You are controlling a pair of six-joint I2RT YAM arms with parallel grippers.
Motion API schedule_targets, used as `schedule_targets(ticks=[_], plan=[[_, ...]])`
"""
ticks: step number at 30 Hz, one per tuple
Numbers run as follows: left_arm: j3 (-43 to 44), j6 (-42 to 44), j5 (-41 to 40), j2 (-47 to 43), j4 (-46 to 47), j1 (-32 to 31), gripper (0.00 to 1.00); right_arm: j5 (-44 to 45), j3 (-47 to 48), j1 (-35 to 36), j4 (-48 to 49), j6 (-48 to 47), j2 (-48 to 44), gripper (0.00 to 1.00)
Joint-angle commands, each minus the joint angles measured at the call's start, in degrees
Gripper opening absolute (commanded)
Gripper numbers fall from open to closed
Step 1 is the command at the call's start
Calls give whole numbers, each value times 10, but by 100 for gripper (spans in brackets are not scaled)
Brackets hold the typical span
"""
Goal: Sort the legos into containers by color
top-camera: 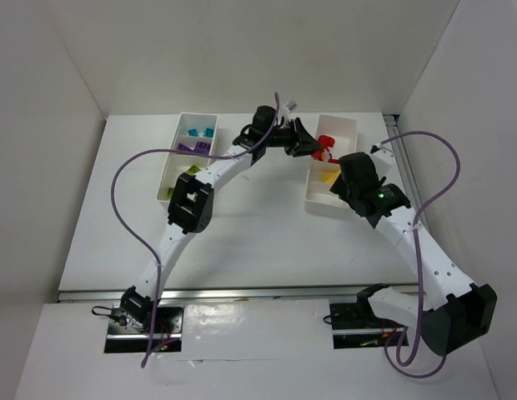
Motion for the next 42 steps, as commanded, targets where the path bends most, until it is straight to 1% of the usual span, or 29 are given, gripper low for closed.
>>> schedule_targets(ticks=[1, 2, 3, 5, 7, 8, 9, 11, 12, 15, 16, 19, 22, 25, 27, 28, 31, 32, 34, 35, 37, 38, 40, 42], plan=[[48, -19, -66, 1, 79, -15, 0, 1, 32, -31, -6, -3, -22, 63], [48, -25, -66, 7, 79, -15, 0, -8, 32, -38, -6, -13, -22, 64], [48, -25, -72, 7, 85, -15, 0, -38, 27, -45, 8, -25, -22, 64], [40, -30, -72, 7, 96, -15, 0, -58, 27, -59, 8, -37, -16, 64], [22, -30, -62, -10, 101, -15, 0, -91, 22, -70, 26, -44, -9, 64], [-7, -18, -51, -22, 101, 1, 0, -99, 22, -70, 34, -55, -1, 64], [-28, -8, -51, -53, 101, 8, 0, -107, 17, -70, 41, -55, 4, 64], [-70, 16, -56, -88, 78, 23, 0, -123, 17, -70, 58, -61, 11, 64], [-83, 51, -66, -100, 35, 36, 0, -129, 17, -70, 58, -68, 20, 64], [-68, 110, -77, -112, -57, 50, 0, -153, 22, -75, 79, -87, 36, 66], [-68, 110, -77, -118, -62, 56, 0, -160, 27, -75, 86, -87, 48, 66], [-53, 104, -66, -111, -57, 56, 0, -181, 51, -81, 93, -98, 71, 66], [-2, 81, -53, -70, -57, 56, 0, -195, 77, -100, 111, -98, 95, 67], [-2, 46, -46, -50, -14, 50, 0, -223, 103, -127, 131, -103, 117, 67], [-2, 27, -31, -39, 24, 50, 0, -253, 128, -146, 149, -103, 143, 67], [-7, 12, -7, -39, 35, 50, 0, -269, 136, -146, 158, -103, 151, 67], [-49, 7, 22, -60, 76, 50, 0, -323, 170, -158, 183, -103, 181, 67], [-90, 17, 42, -73, 84, 55, 0, -340, 177, -164, 191, -95, 195, 67], [-132, 32, 68, -116, 98, 61, 0, -379, 203, -169, 197, -88, 210, 69], [-162, 53, 98, -128, 103, 67, 0, -391, 214, -169, 197, -83, 218, 69], [-169, 80, 132, -150, 94, 73, 0, -429, 242, -176, 189, -77, 244, 75], [-169, 104, 163, -150, 87, 73, 0, -441, 251, -176, 189, -72, 253, 75], [-169, 126, 182, -155, 63, 79, 0, -473, 270, -176, 184, -66, 275, 75], [-185, 148, 187, -175, 63, 79, 0, -490, 285, -176, 170, -59, 292, 76]])
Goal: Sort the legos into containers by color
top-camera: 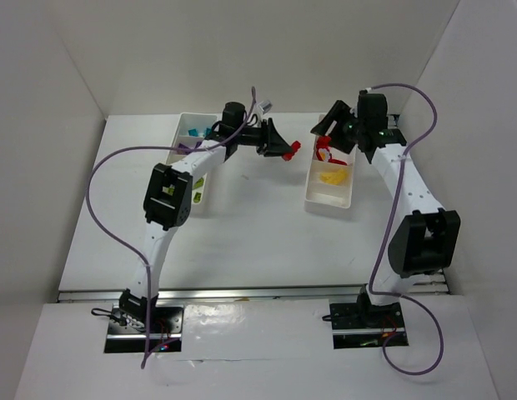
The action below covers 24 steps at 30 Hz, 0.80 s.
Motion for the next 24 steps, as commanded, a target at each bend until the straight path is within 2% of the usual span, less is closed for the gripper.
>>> schedule_targets(ticks=[1, 5, 10, 14, 24], plan=[[2, 61, 69, -80, 21, 6, 0, -71, 51, -4, -2, 14, 33, 76], [2, 90, 74, -94, -3, 6, 0, -101, 71, -4, -17, 21, 64, 77], [9, 122, 74, -99, -36, 6, 0, -143, 60, 7, 23, 57, 77, 78], [14, 140, 74, -99, -60, 6, 0, -143, 42, 18, 73, 79, 66, 78], [19, 165, 62, -99, -92, 6, 0, -143, 56, 43, 43, 79, 76, 77]])
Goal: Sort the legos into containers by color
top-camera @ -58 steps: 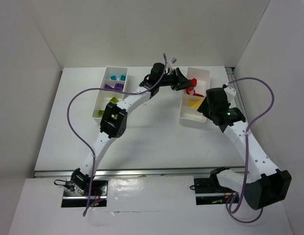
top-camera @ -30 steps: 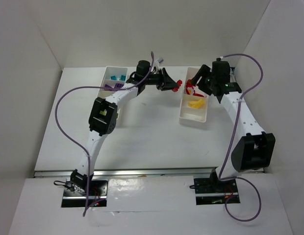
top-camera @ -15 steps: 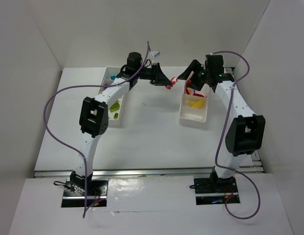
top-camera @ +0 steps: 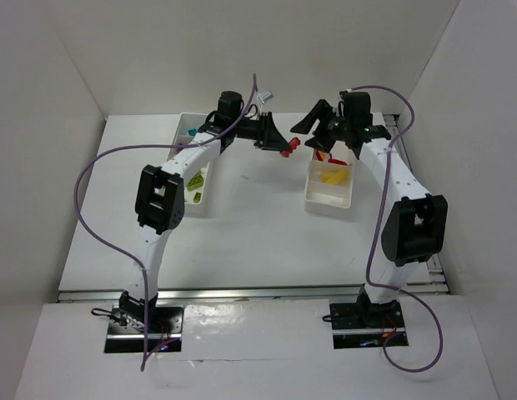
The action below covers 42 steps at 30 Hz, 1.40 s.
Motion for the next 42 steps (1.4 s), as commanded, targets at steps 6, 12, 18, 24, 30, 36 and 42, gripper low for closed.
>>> schedule_targets(ticks=[6, 12, 18, 24, 30, 36, 42], plan=[[21, 26, 2, -20, 0, 3, 0, -12, -4, 35, 0, 17, -1, 67], [21, 26, 2, -25, 0, 3, 0, 10, -9, 46, -20, 23, 4, 59], [16, 54, -10, -43, -15, 3, 0, 23, 2, 46, -31, 28, 10, 34], [11, 97, -30, -63, -59, 8, 4, 29, 1, 46, -14, 33, 4, 9], [-28, 114, -45, -95, -91, 22, 100, 51, 16, 34, 6, 23, 16, 7], [-71, 185, -100, -149, -206, 43, 100, 100, 44, 22, 31, 19, 48, 7], [-140, 244, -281, -279, -309, 65, 100, 253, 21, 7, 56, -11, 54, 7]])
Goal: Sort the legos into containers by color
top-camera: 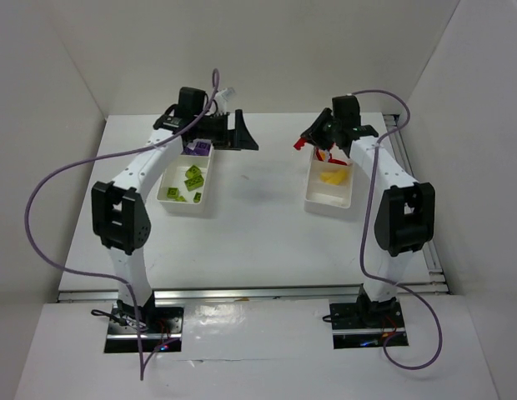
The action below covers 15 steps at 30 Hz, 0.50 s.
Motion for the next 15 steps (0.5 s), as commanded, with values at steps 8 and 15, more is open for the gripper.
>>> schedule_targets(ticks=[8, 15], plan=[[-114, 44, -169, -200, -81, 59, 100, 139, 38, -65, 66, -54, 40, 8], [-128, 20, -170, -214, -68, 85, 100, 154, 175, -82, -13, -97, 151, 75]])
